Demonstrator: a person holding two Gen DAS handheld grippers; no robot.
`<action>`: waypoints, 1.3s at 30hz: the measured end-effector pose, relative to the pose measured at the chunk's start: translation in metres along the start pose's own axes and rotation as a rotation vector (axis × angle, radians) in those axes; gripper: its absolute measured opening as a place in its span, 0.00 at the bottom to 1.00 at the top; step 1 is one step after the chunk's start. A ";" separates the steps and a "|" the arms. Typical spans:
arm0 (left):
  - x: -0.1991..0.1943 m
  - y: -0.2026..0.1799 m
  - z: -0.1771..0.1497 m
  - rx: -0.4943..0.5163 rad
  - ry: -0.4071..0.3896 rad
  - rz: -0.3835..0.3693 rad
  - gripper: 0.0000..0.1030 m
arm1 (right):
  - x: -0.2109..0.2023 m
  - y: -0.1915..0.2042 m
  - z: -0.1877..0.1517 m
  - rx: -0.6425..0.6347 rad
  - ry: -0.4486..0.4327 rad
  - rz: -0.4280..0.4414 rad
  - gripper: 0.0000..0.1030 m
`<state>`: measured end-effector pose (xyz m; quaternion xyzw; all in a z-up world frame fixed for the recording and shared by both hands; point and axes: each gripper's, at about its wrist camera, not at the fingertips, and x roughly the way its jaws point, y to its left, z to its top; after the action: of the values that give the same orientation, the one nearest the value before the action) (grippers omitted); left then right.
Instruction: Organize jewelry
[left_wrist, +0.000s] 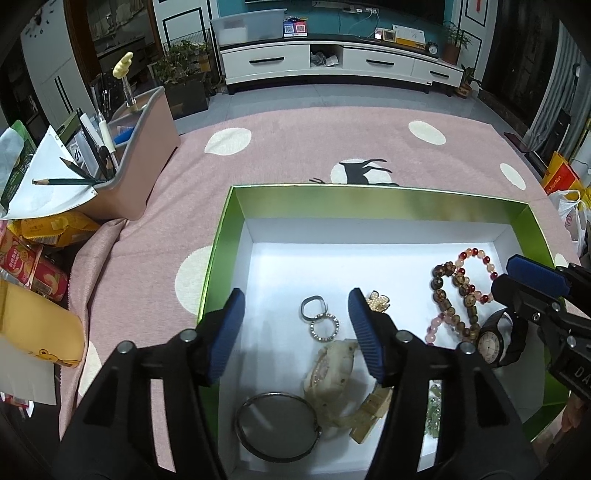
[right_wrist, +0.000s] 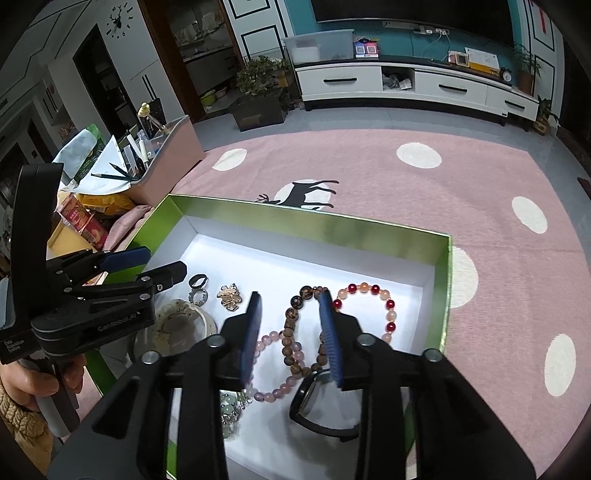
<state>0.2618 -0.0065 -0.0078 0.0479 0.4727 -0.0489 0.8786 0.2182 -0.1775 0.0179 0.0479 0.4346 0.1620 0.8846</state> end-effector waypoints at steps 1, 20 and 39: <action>-0.002 0.000 0.000 0.000 -0.003 0.000 0.60 | -0.002 0.000 0.000 -0.002 -0.004 -0.004 0.38; -0.046 -0.005 -0.002 0.026 -0.074 0.052 0.87 | -0.045 -0.004 -0.010 -0.014 -0.075 -0.147 0.83; -0.116 -0.015 0.001 0.054 -0.144 0.119 0.98 | -0.102 0.004 -0.006 0.047 -0.050 -0.271 0.99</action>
<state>0.1974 -0.0165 0.0891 0.0958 0.4031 -0.0126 0.9100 0.1551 -0.2077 0.0919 0.0134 0.4184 0.0295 0.9077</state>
